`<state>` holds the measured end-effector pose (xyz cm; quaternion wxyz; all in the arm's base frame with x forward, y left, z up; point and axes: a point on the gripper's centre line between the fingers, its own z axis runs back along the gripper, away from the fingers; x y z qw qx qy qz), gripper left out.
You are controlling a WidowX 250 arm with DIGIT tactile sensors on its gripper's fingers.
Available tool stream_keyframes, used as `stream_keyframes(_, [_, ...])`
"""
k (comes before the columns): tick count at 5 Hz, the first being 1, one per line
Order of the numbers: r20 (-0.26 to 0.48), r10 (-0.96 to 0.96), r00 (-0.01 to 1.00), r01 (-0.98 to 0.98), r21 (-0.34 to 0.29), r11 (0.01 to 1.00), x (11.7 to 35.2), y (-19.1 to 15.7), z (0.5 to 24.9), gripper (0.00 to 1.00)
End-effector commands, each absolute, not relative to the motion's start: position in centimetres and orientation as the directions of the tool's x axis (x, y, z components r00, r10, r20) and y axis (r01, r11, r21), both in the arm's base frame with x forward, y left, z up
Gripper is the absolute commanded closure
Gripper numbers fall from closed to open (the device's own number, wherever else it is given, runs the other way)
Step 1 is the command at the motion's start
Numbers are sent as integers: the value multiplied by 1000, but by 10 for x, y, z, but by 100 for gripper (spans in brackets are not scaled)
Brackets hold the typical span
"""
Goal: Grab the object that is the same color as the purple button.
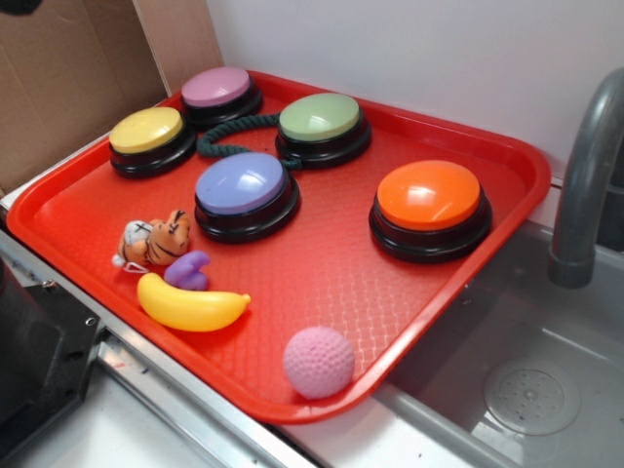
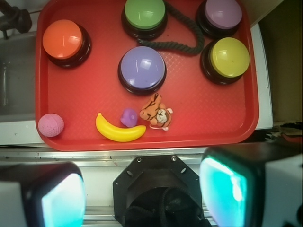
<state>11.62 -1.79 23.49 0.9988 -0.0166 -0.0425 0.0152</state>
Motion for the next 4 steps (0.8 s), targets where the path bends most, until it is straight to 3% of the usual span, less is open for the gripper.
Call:
stream_keyframes(1, [84, 32, 996, -29, -35, 999, 116, -18, 235, 0])
stream_keyframes(2, [101, 71, 992, -67, -43, 997, 127, -29, 203, 0])
stream_keyframes(4, [93, 158, 983, -144, -136, 980, 156, -44, 104, 0])
